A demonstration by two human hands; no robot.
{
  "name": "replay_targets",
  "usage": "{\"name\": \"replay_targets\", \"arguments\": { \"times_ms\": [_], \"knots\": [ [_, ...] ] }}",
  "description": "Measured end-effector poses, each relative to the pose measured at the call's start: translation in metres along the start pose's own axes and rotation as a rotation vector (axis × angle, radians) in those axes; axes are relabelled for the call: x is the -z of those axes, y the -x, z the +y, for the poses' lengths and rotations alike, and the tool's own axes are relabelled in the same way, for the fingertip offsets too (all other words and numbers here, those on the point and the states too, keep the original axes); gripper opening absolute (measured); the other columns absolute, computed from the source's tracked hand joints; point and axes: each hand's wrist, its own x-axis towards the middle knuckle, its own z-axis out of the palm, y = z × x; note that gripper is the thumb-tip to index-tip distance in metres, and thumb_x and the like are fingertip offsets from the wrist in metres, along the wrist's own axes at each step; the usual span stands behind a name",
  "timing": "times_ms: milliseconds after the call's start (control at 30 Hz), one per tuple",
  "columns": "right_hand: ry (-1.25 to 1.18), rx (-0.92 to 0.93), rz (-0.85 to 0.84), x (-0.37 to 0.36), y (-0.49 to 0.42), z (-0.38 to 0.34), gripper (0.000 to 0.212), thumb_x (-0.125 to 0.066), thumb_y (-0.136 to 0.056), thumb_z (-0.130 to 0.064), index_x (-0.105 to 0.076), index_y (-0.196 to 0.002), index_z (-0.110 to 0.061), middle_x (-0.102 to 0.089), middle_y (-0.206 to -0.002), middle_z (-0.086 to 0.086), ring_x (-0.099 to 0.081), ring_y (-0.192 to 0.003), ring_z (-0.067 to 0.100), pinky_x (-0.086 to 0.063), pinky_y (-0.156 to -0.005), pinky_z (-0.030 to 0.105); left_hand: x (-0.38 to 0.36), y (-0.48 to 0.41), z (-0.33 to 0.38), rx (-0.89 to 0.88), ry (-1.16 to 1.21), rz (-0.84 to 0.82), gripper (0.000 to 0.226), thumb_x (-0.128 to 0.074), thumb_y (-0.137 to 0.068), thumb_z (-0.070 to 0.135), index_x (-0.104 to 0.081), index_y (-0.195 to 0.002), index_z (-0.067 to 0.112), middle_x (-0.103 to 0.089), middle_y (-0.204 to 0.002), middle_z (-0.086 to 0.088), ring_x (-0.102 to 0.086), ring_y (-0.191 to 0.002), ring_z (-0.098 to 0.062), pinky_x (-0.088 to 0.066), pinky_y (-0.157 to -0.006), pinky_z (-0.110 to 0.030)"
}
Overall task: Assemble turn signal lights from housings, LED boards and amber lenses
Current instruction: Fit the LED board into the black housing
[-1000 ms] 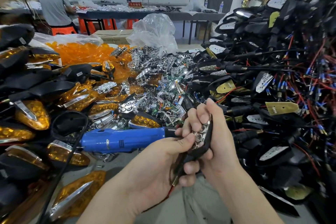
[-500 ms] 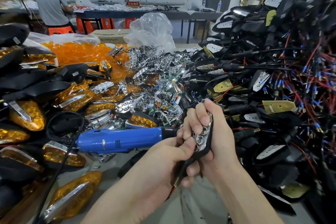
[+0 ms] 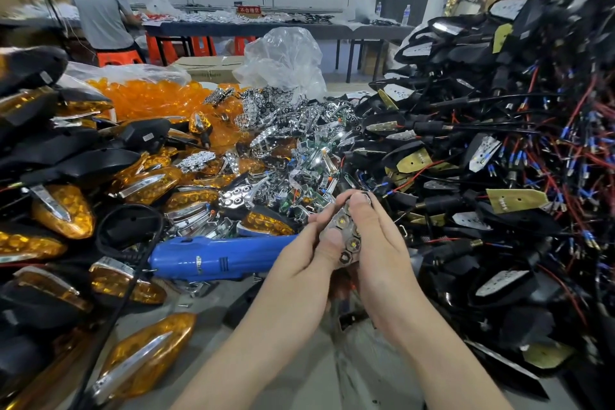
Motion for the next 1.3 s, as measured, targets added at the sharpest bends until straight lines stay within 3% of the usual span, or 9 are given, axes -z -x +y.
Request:
{"name": "replay_targets", "arguments": {
  "times_ms": [67, 200, 300, 467, 633, 733, 1033, 1200, 1300],
  "knots": [
    [0.055, 0.004, 0.006, -0.003, 0.002, 0.001, 0.032, -0.044, -0.094, -0.055, -0.065, -0.089, -0.031, -0.074, -0.099, 0.002, -0.066, -0.103, 0.028, -0.049, -0.103, 0.056, -0.001, 0.0, 0.0, 0.005, -0.023, 0.045, 0.032, -0.045, -0.101, 0.039, -0.056, -0.119, 0.064, -0.06, -0.117, 0.013, -0.048, -0.119, -0.007, -0.047, -0.1, -0.041],
    [0.085, 0.022, 0.014, -0.007, 0.004, 0.002, 0.033, -0.044, -0.092, -0.057, -0.064, -0.091, -0.03, -0.071, -0.1, 0.002, -0.064, -0.102, 0.027, -0.052, -0.096, 0.046, -0.002, -0.001, -0.003, 0.032, -0.06, 0.098, 0.034, -0.043, -0.103, 0.036, -0.053, -0.126, 0.059, -0.056, -0.131, -0.018, -0.047, -0.127, -0.043, -0.04, -0.105, -0.057],
    [0.086, 0.049, -0.005, -0.006, 0.003, 0.0, 0.032, -0.045, -0.099, -0.046, -0.063, -0.095, -0.02, -0.07, -0.093, -0.002, -0.066, -0.086, 0.012, -0.056, -0.077, 0.024, -0.001, -0.003, -0.006, -0.017, -0.054, 0.093, 0.032, -0.044, -0.103, 0.035, -0.055, -0.119, 0.061, -0.061, -0.118, 0.003, -0.054, -0.121, -0.035, -0.045, -0.101, -0.051],
    [-0.078, -0.096, -0.145, -0.001, 0.007, -0.011, 0.018, -0.058, -0.094, -0.042, -0.063, -0.099, -0.026, -0.075, -0.092, -0.006, -0.066, -0.056, 0.014, -0.048, -0.037, 0.027, 0.004, -0.005, -0.01, 0.045, 0.021, 0.062, 0.024, -0.046, -0.101, 0.038, -0.061, -0.112, 0.052, -0.047, -0.056, 0.016, -0.049, -0.05, -0.009, -0.04, -0.049, -0.018],
    [-0.067, -0.192, -0.146, 0.001, 0.007, -0.014, 0.025, -0.058, -0.091, -0.047, -0.067, -0.095, -0.024, -0.076, -0.097, 0.009, -0.06, -0.048, 0.025, -0.048, -0.037, 0.029, 0.008, -0.004, -0.006, 0.126, 0.185, -0.072, 0.021, -0.051, -0.093, 0.049, -0.069, -0.099, 0.058, -0.056, -0.06, 0.0, -0.052, -0.053, -0.012, -0.043, -0.049, -0.02],
    [-0.066, -0.243, -0.112, 0.004, 0.006, -0.017, 0.025, -0.059, -0.095, -0.047, -0.067, -0.094, -0.022, -0.076, -0.101, 0.006, -0.05, -0.049, 0.027, -0.044, -0.037, 0.026, 0.01, -0.005, -0.008, 0.156, 0.332, -0.181, 0.023, -0.058, -0.092, 0.044, -0.077, -0.094, 0.03, -0.061, -0.068, -0.008, -0.055, -0.06, -0.017, -0.045, -0.052, -0.025],
    [-0.075, -0.181, -0.136, 0.002, 0.008, -0.018, 0.01, -0.058, -0.088, -0.045, -0.065, -0.088, -0.04, -0.077, -0.098, 0.0, -0.071, -0.079, 0.023, -0.051, -0.049, 0.035, 0.009, -0.004, -0.014, 0.109, 0.106, -0.156, 0.04, -0.049, -0.103, 0.009, -0.054, -0.134, 0.033, -0.057, -0.068, 0.003, -0.051, -0.063, -0.013, -0.041, -0.054, -0.024],
    [-0.059, -0.155, -0.106, 0.004, 0.007, -0.019, 0.011, -0.058, -0.087, -0.048, -0.066, -0.089, -0.04, -0.077, -0.098, -0.001, -0.065, -0.079, 0.026, -0.044, -0.049, 0.03, 0.008, -0.007, -0.012, 0.108, 0.246, -0.173, 0.022, -0.058, -0.088, 0.027, -0.071, -0.105, 0.031, -0.063, -0.071, -0.001, -0.058, -0.063, -0.013, -0.045, -0.054, -0.022],
    [-0.022, -0.139, -0.111, 0.004, 0.006, -0.017, 0.012, -0.057, -0.088, -0.049, -0.065, -0.089, -0.041, -0.077, -0.099, -0.002, -0.068, -0.078, 0.017, -0.044, -0.058, 0.034, 0.007, -0.007, -0.013, 0.143, 0.265, -0.152, 0.036, -0.061, -0.094, 0.038, -0.064, -0.125, 0.02, -0.066, -0.073, 0.001, -0.06, -0.066, -0.012, -0.047, -0.059, -0.02]
  ]
}}
